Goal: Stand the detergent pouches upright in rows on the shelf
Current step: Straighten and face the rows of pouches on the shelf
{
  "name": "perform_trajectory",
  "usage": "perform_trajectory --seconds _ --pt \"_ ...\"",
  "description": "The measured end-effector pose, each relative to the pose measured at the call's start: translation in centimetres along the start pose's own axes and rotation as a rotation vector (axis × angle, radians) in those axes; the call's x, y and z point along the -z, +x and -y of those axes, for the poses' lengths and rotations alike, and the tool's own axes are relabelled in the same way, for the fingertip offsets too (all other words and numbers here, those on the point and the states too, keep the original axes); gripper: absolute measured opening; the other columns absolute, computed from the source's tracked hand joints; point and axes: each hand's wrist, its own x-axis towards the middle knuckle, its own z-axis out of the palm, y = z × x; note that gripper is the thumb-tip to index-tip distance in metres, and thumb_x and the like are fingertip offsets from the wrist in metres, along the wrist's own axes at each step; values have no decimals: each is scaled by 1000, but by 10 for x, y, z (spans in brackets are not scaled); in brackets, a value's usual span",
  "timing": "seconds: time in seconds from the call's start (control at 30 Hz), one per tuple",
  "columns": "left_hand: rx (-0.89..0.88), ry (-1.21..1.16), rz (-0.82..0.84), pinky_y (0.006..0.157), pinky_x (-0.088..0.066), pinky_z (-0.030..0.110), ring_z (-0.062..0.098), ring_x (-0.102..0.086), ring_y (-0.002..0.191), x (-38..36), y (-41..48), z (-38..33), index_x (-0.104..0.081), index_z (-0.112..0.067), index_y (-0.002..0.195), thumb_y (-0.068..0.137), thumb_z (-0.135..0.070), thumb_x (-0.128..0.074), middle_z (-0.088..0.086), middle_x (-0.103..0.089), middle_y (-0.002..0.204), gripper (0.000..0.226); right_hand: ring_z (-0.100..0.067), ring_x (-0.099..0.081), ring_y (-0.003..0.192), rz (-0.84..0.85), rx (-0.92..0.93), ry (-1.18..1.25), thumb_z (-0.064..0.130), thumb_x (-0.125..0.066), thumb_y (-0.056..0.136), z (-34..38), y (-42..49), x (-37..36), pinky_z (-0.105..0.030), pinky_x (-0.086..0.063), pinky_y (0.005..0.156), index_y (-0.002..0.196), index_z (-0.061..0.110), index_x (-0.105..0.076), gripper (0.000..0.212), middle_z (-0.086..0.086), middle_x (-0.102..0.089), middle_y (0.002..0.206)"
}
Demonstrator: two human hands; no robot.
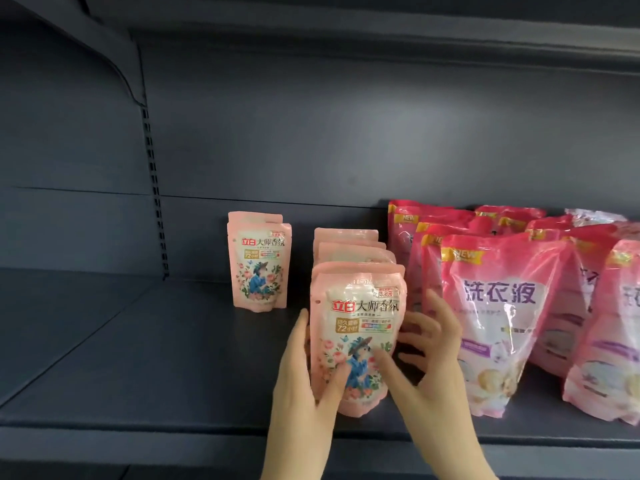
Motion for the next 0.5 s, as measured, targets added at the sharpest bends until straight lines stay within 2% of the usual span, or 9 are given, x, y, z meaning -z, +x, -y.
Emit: perform_trajectory --seconds 0.07,0.13,0.17,0.23,0.3,0.37,0.43,0.5 --pt "3 101 58 90 -38 4 -5 -45 121 -3 -6 3 -9 -42 141 84 -23 -68 -16 -41 142 84 5 -50 115 54 19 -77 14 -78 75 -2 -7 -2 -12 -48 85 130 69 -16 99 26 -44 131" --pt "14 148 60 85 -31 -5 -8 -40 116 -7 -9 2 3 -42 138 88 -16 -65 -14 -37 141 88 11 -44 119 99 19 -145 14 -77 78 -3 -12 -6 -13 -48 86 130 71 -13 100 34 -37 133" --pt "7 156 66 87 -29 -5 -7 -38 119 -9 -10 0 7 -40 138 89 -14 -63 -12 -34 144 89 16 -41 119 109 17 -176 13 -76 79 -3 -14 -7 -13 -49 85 129 72 -11 101 35 -34 133" --pt "-37 150 102 101 -26 5 0 -30 135 -13 -12 -2 6 -35 144 92 -13 -58 -10 -24 152 85 24 -37 114 121 19 -245 10 -74 80 -3 -15 -10 -10 -49 77 126 76 -4 107 30 -30 138" --pt "-84 167 127 108 -26 11 -1 -24 140 -15 -10 -3 -1 -34 145 93 -13 -56 -8 -19 154 78 16 -41 111 136 17 -315 10 -73 81 0 -14 -10 -14 -51 82 123 78 6 112 20 -24 147" --pt "-111 211 138 103 -26 4 -13 -23 134 -15 -7 3 16 -32 141 92 -12 -58 -6 -16 153 90 8 -40 111 159 26 -353 10 -72 81 1 -12 -9 -19 -50 84 123 77 12 115 16 -18 153" --pt "-95 315 153 109 -25 11 -2 -20 140 -16 -3 7 31 -34 130 93 -17 -57 -1 -3 159 98 6 -40 108 187 38 -369 8 -73 81 1 -10 -9 -19 -50 84 125 74 13 116 12 -16 155" --pt "-57 398 167 108 -26 15 9 -21 144 -15 -2 5 37 -37 125 94 -21 -56 1 5 161 99 3 -44 108 208 51 -391 8 -72 81 1 -9 -9 -20 -51 85 127 69 14 114 8 -15 155"
